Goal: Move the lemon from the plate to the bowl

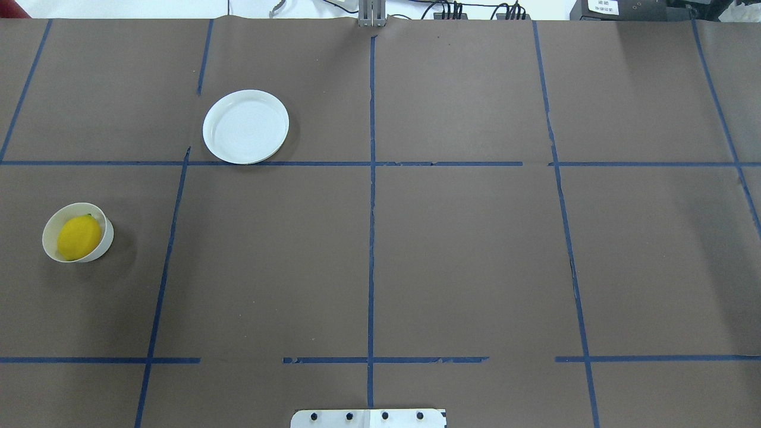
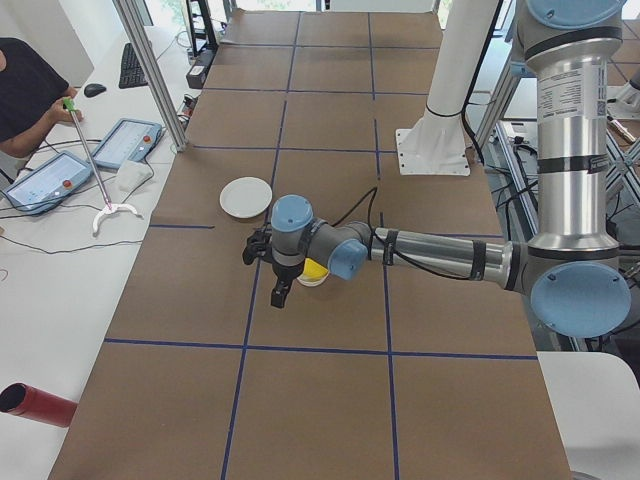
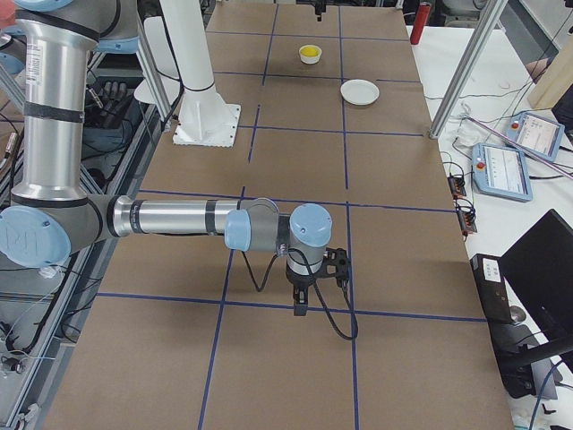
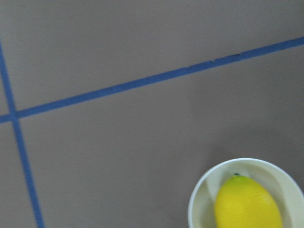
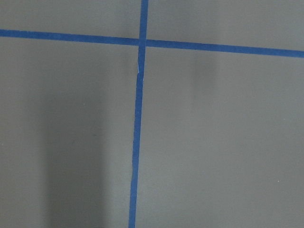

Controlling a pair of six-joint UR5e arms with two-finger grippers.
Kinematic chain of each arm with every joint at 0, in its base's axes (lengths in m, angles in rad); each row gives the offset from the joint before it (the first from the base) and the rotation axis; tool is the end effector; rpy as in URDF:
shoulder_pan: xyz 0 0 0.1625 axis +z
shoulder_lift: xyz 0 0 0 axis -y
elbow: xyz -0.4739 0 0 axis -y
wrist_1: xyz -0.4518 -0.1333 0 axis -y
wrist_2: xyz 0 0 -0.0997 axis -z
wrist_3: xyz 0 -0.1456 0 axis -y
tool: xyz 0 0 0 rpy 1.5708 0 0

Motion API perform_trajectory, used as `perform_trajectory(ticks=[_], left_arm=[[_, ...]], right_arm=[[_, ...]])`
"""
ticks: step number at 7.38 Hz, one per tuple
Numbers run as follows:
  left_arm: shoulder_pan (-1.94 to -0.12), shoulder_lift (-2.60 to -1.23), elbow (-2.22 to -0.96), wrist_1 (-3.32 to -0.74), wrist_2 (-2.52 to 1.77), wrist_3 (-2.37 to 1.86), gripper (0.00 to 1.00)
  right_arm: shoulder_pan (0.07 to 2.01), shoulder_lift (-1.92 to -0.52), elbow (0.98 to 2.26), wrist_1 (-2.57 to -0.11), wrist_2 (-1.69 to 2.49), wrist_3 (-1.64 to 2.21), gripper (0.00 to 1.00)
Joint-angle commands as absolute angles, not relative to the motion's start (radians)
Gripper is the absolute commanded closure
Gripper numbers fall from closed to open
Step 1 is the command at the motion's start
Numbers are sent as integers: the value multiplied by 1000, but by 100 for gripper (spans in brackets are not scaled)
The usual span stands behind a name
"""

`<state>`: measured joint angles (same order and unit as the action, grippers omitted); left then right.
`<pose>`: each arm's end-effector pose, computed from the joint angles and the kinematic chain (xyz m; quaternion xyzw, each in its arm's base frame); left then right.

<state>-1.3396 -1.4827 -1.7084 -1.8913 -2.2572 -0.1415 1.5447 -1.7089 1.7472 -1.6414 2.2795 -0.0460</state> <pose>0.0845 -0.5382 0.6812 0.1089 0.3571 0.1033 0.9219 0.0259 -0.4831 0.7283 -0.0117 -0.3471 -0.0282 0.9373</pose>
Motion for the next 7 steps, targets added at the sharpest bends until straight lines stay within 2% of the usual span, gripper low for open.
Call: perform_trajectory(ticks=[1,2,3,7], left_arm=[[-1533,-1581,-1571,-1728,-2327,119,1],[-1610,-1636,-1486,-1685,-2330,215,1],[-1661,-1699,-1468,-1593,-2330,222,1],[-1661,-1649,-1586,-1408,-2324,172,0]], right_arm=[[1545,-1709,1747,-1641,2279,-46,0],[1545,-1709,1747,-1641,2279,-46,0],[1545,-1709,1747,-1641,2279,-46,0],[1545,-1709,1747,-1641,2279,-46,0]])
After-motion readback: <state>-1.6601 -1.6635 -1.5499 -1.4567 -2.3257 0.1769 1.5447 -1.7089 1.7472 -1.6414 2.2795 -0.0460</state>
